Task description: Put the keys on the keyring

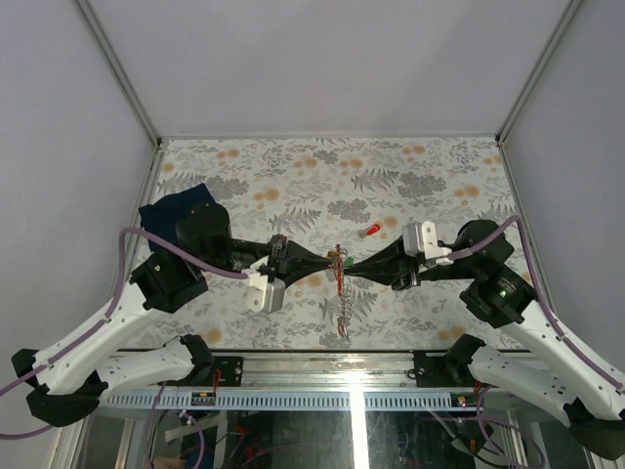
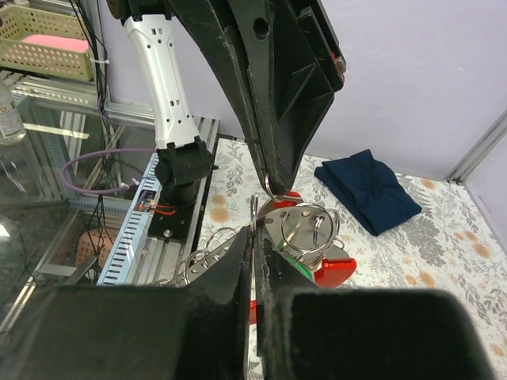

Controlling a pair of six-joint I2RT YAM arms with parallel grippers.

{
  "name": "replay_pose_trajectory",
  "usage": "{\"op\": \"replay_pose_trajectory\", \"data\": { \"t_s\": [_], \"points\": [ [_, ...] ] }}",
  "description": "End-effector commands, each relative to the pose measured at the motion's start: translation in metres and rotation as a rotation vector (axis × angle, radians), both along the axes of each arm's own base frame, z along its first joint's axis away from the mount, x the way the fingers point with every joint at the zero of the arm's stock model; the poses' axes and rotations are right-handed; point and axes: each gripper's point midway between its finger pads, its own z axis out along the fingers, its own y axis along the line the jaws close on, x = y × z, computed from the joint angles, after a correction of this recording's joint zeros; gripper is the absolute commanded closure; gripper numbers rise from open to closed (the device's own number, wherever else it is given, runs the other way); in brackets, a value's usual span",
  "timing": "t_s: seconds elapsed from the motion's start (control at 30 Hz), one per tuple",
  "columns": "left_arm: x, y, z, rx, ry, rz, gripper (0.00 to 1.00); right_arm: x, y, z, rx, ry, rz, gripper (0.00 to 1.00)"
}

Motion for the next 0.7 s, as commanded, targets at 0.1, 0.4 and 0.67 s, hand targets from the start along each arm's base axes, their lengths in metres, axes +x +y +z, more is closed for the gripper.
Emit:
{"op": "replay_pose_trajectory", "data": {
  "t_s": [0.1,0.4,0.67],
  "points": [
    [-0.0035,-0.0027,0.0155,-0.067,-0.042,-0.017,1.00,-0.0041,0.0022,0.0354,0.081,-0.019,0.023,1.00],
    [-0.0043,-0.0034,0.0167,-0.072,-0.048,-0.023,1.00,-0.0033,0.0044,0.0339,0.084,-0.003,0.031,1.00],
    [-0.0059,-0.0042,0.0168,-0.072,-0.050,-0.032,1.00,-0.0030,0.0062,0.0309,0.080,0.014,0.037,1.00]
  ]
}}
